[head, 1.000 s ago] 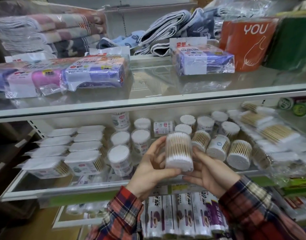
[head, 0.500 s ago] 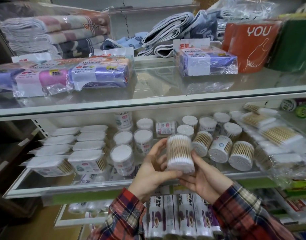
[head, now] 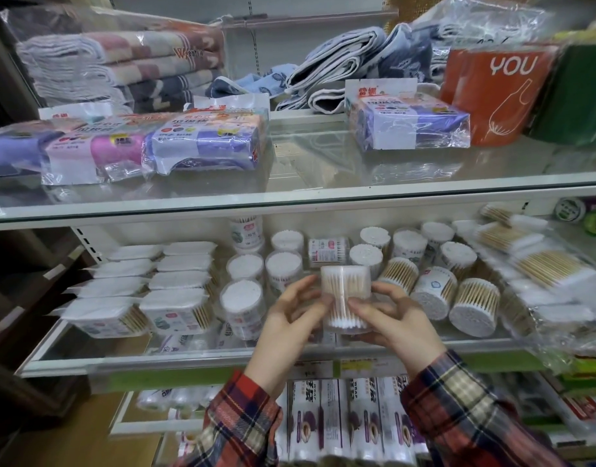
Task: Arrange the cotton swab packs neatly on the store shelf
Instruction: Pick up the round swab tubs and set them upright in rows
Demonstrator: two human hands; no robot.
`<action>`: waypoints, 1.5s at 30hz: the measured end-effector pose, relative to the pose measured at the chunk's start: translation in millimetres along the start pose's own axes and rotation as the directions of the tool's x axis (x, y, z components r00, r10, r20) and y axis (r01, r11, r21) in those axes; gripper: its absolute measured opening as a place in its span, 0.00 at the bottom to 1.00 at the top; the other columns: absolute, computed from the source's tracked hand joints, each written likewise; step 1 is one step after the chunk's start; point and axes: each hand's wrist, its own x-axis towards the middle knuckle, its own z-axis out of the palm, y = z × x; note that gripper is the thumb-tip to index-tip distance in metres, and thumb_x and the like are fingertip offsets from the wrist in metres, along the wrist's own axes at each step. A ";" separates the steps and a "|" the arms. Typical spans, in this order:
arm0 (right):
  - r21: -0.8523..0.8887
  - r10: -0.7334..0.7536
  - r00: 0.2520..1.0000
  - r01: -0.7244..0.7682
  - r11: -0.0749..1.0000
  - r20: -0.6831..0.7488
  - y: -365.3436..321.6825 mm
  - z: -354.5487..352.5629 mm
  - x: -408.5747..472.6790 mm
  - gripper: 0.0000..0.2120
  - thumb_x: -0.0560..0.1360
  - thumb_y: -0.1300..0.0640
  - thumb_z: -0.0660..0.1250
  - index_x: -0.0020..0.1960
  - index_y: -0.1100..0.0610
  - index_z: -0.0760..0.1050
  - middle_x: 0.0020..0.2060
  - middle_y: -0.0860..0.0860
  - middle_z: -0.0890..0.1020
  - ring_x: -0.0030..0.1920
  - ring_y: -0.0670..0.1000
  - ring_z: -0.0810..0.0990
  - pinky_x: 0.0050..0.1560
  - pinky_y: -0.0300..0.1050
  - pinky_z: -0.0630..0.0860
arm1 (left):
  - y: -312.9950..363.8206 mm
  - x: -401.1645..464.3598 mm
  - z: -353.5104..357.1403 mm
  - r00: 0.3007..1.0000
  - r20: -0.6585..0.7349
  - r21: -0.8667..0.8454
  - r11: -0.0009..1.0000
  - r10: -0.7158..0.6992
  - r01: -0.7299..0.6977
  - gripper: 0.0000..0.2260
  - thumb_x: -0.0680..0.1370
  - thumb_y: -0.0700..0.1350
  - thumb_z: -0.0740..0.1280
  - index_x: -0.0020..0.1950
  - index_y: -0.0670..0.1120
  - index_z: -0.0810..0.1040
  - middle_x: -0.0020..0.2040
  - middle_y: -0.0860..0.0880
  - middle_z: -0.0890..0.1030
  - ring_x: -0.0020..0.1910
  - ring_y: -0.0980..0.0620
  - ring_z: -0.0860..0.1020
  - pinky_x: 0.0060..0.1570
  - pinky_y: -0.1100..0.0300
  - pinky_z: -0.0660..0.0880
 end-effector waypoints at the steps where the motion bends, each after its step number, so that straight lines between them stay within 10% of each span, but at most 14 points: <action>1: -0.026 -0.025 1.000 0.025 0.999 0.005 -0.5 3.4 -0.4 0.28 0.59 0.46 0.75 0.57 0.49 0.72 0.42 0.52 0.86 0.44 0.51 0.84 0.46 0.50 0.82 | 0.7 -0.8 1.6 1.000 -0.007 -0.012 1.000 -0.003 0.003 0.19 0.74 0.49 0.69 0.65 0.53 0.74 0.57 0.54 0.82 0.53 0.59 0.81 0.49 0.61 0.80; 10: -0.194 -0.142 0.988 0.128 0.973 -0.060 12.3 17.9 4.1 0.30 0.52 0.32 0.73 0.51 0.41 0.71 0.44 0.48 0.85 0.45 0.46 0.84 0.49 0.51 0.81 | -0.3 -4.4 2.3 0.992 -0.099 -0.095 0.993 -0.074 0.065 0.16 0.77 0.44 0.67 0.64 0.48 0.72 0.56 0.48 0.82 0.50 0.55 0.82 0.39 0.66 0.77; 17: -0.218 -0.139 0.988 0.121 0.968 -0.069 19.3 22.5 8.5 0.26 0.60 0.44 0.76 0.54 0.42 0.71 0.45 0.47 0.83 0.45 0.46 0.83 0.48 0.52 0.81 | -1.1 -4.6 3.8 0.990 -0.121 -0.087 0.995 -0.065 0.054 0.16 0.74 0.45 0.70 0.61 0.47 0.75 0.52 0.49 0.84 0.51 0.54 0.82 0.43 0.65 0.78; 26: -0.397 -0.217 0.971 0.162 0.903 -0.098 18.7 26.1 10.3 0.24 0.61 0.48 0.77 0.55 0.45 0.73 0.43 0.41 0.81 0.41 0.36 0.79 0.37 0.26 0.72 | -4.7 -2.0 3.8 0.993 -0.104 -0.028 0.998 -0.051 0.048 0.17 0.72 0.42 0.73 0.61 0.48 0.77 0.51 0.50 0.85 0.53 0.54 0.82 0.46 0.65 0.78; 45: -0.350 -0.270 0.960 0.230 0.908 -0.070 22.4 29.4 12.9 0.34 0.53 0.37 0.74 0.56 0.44 0.72 0.46 0.44 0.80 0.42 0.41 0.79 0.41 0.38 0.78 | -11.1 3.2 4.5 0.987 -0.158 -0.104 0.994 -0.033 0.017 0.17 0.77 0.41 0.67 0.65 0.49 0.71 0.57 0.48 0.81 0.54 0.56 0.81 0.43 0.68 0.77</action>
